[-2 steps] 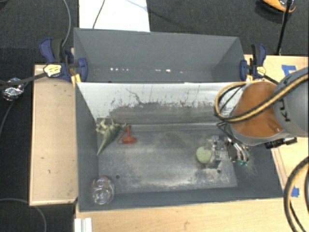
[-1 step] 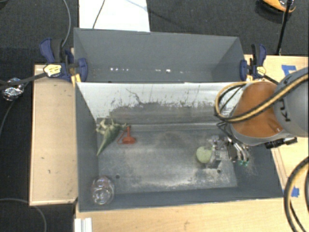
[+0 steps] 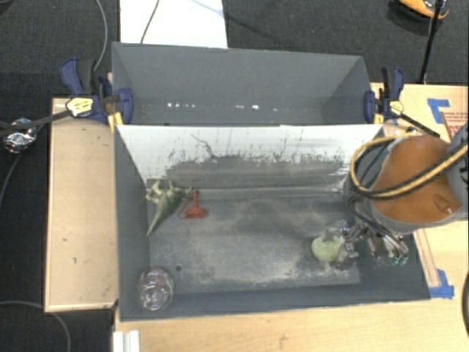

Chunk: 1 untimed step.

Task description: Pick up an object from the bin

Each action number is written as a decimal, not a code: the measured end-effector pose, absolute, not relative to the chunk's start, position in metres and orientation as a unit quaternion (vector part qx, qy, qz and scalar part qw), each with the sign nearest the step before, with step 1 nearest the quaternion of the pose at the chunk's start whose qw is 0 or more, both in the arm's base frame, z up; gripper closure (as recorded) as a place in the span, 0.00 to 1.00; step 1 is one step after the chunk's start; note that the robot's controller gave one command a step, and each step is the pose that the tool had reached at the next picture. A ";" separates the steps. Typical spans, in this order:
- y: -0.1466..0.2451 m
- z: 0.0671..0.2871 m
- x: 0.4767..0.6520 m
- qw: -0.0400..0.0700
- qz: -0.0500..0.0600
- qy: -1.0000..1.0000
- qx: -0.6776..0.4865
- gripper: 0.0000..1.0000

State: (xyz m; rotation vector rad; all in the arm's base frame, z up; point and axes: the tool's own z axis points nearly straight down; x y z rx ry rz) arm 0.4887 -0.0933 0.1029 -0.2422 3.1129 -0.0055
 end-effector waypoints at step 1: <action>-0.093 0.103 0.489 0.010 -0.002 0.997 -0.078 1.00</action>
Offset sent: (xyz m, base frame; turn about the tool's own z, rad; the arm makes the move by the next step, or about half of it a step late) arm -0.0011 -0.0099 0.1477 0.0204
